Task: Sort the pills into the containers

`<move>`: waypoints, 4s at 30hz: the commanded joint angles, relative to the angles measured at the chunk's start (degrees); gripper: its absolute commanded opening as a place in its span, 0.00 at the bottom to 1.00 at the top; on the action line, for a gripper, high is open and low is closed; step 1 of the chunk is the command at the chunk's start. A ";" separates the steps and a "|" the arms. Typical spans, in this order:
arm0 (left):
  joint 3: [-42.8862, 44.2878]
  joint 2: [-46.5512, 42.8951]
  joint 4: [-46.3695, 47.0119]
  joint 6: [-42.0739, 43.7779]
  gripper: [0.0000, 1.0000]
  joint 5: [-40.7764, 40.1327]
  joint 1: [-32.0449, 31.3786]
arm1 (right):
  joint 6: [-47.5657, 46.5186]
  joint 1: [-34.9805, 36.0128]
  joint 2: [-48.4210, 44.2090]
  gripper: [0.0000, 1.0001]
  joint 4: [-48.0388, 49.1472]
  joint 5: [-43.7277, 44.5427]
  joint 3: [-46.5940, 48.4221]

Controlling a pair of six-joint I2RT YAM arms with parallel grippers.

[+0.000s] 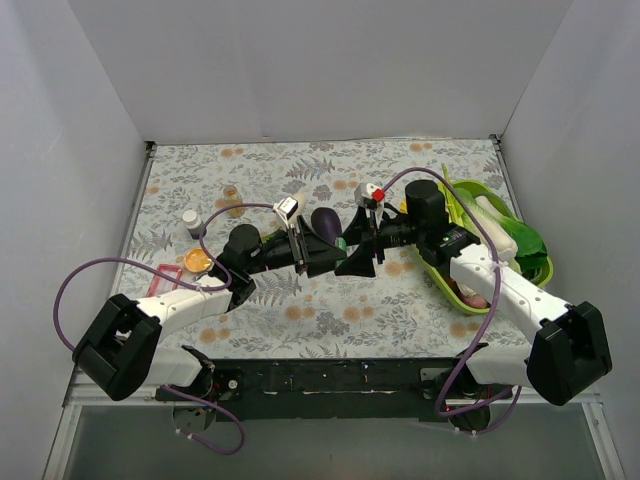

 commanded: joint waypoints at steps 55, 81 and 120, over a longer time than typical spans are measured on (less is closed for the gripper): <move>-1.38 -14.48 -7.79 10.83 0.98 2.66 -2.34 | -57.55 19.96 -21.49 0.29 -4.15 25.11 -8.15; -6.48 -18.25 3.11 3.09 0.50 6.79 -2.69 | -47.88 20.13 -23.77 0.29 2.09 25.20 -10.08; -2.26 -18.52 -3.83 4.76 0.96 6.35 -2.69 | -45.42 20.13 -24.39 0.29 4.37 23.35 -12.63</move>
